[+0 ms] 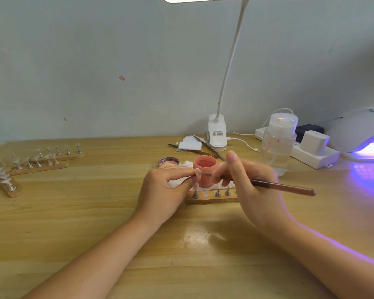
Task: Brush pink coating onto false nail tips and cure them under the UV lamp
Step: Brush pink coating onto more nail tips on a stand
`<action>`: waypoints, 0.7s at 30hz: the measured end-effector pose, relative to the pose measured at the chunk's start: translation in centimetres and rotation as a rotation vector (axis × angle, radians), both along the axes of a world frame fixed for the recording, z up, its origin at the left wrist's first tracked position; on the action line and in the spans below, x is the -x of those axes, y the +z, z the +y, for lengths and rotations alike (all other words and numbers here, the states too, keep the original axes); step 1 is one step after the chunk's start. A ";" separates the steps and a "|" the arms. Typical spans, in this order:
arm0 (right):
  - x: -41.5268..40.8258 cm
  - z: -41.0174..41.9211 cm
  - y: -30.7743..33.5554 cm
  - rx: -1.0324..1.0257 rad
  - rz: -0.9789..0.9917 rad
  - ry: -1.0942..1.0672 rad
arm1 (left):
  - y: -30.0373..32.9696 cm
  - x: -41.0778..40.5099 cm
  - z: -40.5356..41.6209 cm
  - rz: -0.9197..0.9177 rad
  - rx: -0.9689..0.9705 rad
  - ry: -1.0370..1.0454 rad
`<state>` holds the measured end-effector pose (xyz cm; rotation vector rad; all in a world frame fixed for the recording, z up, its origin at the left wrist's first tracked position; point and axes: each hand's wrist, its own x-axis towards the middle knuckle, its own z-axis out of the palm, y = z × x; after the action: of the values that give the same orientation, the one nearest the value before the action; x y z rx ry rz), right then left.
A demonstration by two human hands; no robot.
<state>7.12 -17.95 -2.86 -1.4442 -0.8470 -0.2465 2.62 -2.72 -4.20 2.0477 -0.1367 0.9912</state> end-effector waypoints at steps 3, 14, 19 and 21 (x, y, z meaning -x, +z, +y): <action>0.1 -0.1 0.1 -0.044 0.064 0.001 | 0.0 0.0 0.0 0.020 0.021 -0.006; 0.1 -0.3 0.2 0.128 -0.266 -0.148 | 0.6 0.6 -0.5 0.052 0.044 -0.102; -0.4 0.0 -0.6 0.258 -0.347 -0.141 | 0.4 0.6 -0.3 0.057 -0.018 -0.086; -0.6 0.0 -0.7 0.269 -0.354 -0.148 | 0.5 0.6 -0.3 0.058 -0.046 -0.075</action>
<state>7.68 -17.92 -3.54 -1.7477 -1.0916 -0.5277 2.01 -2.99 -3.74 2.0950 -0.2067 0.8894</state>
